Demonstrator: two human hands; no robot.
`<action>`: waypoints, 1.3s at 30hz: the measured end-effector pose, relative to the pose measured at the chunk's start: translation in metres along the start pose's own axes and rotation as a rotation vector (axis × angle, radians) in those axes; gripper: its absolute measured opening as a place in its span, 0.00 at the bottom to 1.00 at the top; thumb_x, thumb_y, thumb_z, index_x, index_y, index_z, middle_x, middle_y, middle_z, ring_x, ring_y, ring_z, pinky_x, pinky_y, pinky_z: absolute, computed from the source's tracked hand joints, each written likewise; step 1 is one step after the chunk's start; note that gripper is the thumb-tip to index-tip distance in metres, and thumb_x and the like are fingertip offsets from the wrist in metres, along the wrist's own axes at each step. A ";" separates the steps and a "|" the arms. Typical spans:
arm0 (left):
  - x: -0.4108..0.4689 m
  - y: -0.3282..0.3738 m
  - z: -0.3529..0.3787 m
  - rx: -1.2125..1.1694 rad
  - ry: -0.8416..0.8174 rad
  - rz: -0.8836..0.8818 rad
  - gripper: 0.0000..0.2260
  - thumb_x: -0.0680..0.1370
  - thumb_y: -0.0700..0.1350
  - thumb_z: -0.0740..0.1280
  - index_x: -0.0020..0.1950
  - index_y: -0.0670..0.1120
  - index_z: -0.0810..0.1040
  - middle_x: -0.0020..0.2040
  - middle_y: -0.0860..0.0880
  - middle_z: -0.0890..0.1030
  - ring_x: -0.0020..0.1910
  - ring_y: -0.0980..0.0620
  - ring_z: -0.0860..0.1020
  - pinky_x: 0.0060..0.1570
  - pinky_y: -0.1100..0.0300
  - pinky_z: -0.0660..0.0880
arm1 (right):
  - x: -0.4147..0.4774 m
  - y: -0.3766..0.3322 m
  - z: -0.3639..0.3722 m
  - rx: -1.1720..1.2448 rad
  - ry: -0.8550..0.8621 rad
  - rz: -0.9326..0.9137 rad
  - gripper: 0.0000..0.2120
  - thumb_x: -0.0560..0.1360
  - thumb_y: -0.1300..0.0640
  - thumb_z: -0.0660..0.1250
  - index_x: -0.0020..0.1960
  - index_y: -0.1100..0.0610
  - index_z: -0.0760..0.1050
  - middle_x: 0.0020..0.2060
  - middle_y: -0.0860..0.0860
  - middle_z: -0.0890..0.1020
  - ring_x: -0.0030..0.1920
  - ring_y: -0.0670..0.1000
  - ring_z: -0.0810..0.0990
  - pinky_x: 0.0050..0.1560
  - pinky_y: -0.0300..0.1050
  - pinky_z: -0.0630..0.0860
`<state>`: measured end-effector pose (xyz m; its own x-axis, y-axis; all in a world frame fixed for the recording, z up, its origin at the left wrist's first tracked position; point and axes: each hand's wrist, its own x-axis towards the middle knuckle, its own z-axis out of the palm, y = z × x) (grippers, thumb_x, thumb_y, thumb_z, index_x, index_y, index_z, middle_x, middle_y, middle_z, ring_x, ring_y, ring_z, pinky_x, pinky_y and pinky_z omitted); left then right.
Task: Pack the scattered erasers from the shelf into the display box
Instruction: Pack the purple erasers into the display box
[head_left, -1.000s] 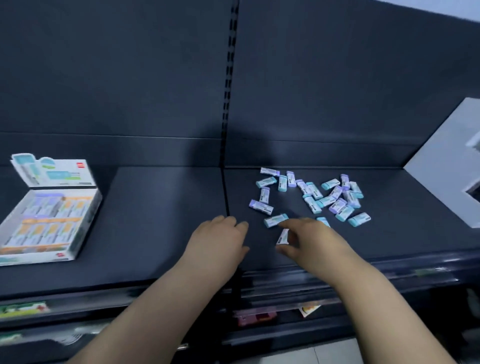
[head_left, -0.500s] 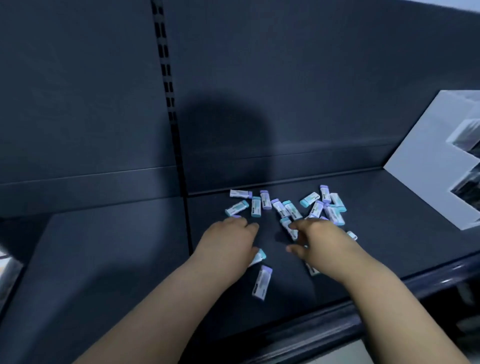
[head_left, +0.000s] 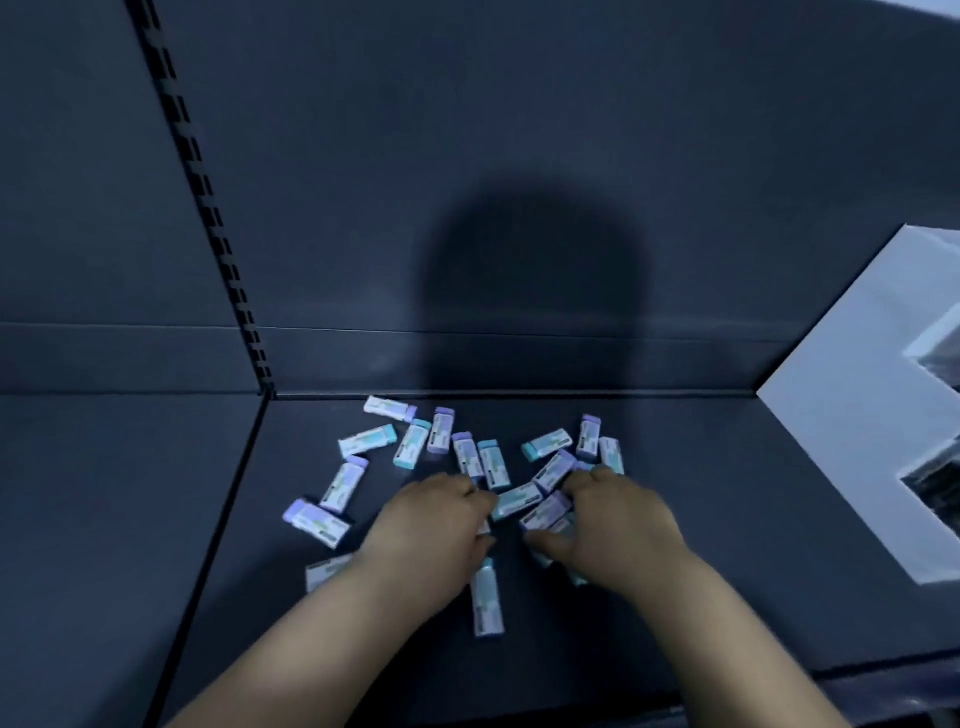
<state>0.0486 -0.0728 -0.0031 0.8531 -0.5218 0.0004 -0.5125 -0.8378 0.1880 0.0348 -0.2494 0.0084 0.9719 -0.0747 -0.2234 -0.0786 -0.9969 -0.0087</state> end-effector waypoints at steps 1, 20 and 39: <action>0.003 0.005 0.003 -0.008 0.006 -0.029 0.18 0.79 0.53 0.59 0.68 0.52 0.69 0.62 0.51 0.72 0.64 0.49 0.68 0.62 0.57 0.67 | 0.002 0.000 0.003 -0.026 0.029 -0.032 0.35 0.67 0.29 0.59 0.65 0.52 0.68 0.63 0.51 0.72 0.65 0.52 0.70 0.61 0.49 0.69; -0.017 0.005 -0.005 -0.393 0.101 -0.106 0.31 0.69 0.55 0.74 0.70 0.58 0.67 0.59 0.59 0.74 0.61 0.61 0.70 0.62 0.67 0.65 | -0.006 0.002 0.016 0.599 0.102 -0.503 0.26 0.63 0.39 0.68 0.59 0.40 0.67 0.44 0.37 0.69 0.47 0.40 0.69 0.48 0.32 0.66; -0.084 -0.080 -0.024 -0.512 0.206 -0.240 0.24 0.68 0.45 0.74 0.58 0.60 0.68 0.55 0.60 0.75 0.52 0.67 0.73 0.50 0.81 0.63 | 0.004 -0.105 0.003 0.823 -0.198 -0.598 0.23 0.71 0.55 0.72 0.64 0.44 0.71 0.47 0.40 0.81 0.48 0.40 0.77 0.54 0.27 0.68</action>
<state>0.0205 0.0417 0.0050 0.9667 -0.2433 0.0799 -0.2348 -0.7177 0.6556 0.0461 -0.1447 0.0058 0.8540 0.5065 -0.1190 0.2051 -0.5379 -0.8177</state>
